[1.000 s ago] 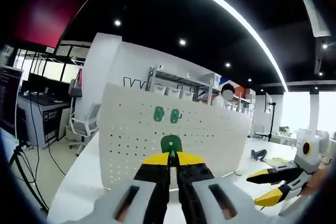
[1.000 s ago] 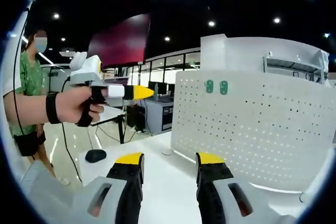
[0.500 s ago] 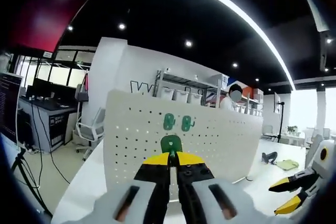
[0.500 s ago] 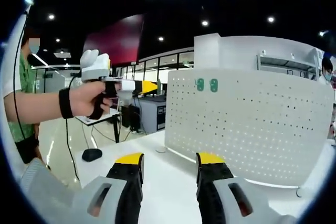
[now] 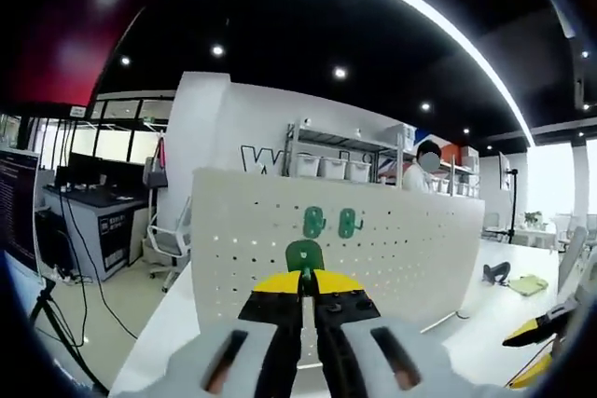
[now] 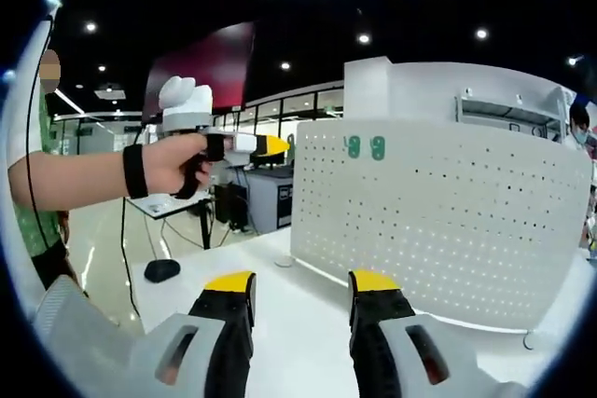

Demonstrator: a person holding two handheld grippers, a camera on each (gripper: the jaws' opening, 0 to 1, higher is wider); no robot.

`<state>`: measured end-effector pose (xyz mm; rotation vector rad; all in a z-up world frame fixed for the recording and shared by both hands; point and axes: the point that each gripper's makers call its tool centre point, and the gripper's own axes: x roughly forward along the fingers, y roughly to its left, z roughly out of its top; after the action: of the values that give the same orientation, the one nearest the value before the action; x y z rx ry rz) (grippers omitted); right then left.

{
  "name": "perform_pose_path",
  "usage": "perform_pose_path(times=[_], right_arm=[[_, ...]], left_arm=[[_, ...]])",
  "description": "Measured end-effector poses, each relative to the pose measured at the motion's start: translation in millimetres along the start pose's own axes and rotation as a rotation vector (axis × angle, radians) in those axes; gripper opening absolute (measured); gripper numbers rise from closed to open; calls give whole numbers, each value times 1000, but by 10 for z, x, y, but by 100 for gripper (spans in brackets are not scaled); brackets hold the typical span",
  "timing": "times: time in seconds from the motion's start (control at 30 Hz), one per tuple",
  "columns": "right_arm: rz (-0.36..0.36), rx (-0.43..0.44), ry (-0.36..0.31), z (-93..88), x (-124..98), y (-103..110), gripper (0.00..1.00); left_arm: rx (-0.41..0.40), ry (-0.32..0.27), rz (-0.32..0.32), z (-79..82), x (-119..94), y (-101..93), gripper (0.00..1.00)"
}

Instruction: Insert the hook assembly into the mounting plate slot until the hook locks in place.

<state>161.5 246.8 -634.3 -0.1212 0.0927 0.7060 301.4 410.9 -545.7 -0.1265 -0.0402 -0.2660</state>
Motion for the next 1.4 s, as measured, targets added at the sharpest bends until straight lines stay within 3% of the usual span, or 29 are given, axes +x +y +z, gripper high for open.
perform_pose_path(times=[0.37, 0.53, 0.77, 1.4], right_arm=[[-20, 7, 13, -43, -24, -78, 40], [-26, 11, 22, -80, -33, -91, 40], [-45, 14, 25, -88, -83, -139, 40], [-63, 18, 42, -127, -99, -212, 40]], left_arm=[[38, -5, 44, 42, 188, 109, 3], [85, -3, 36, 32, 256, 91, 3], [88, -1, 40, 34, 368, 99, 3], [182, -9, 62, 169, 694, 180, 3]])
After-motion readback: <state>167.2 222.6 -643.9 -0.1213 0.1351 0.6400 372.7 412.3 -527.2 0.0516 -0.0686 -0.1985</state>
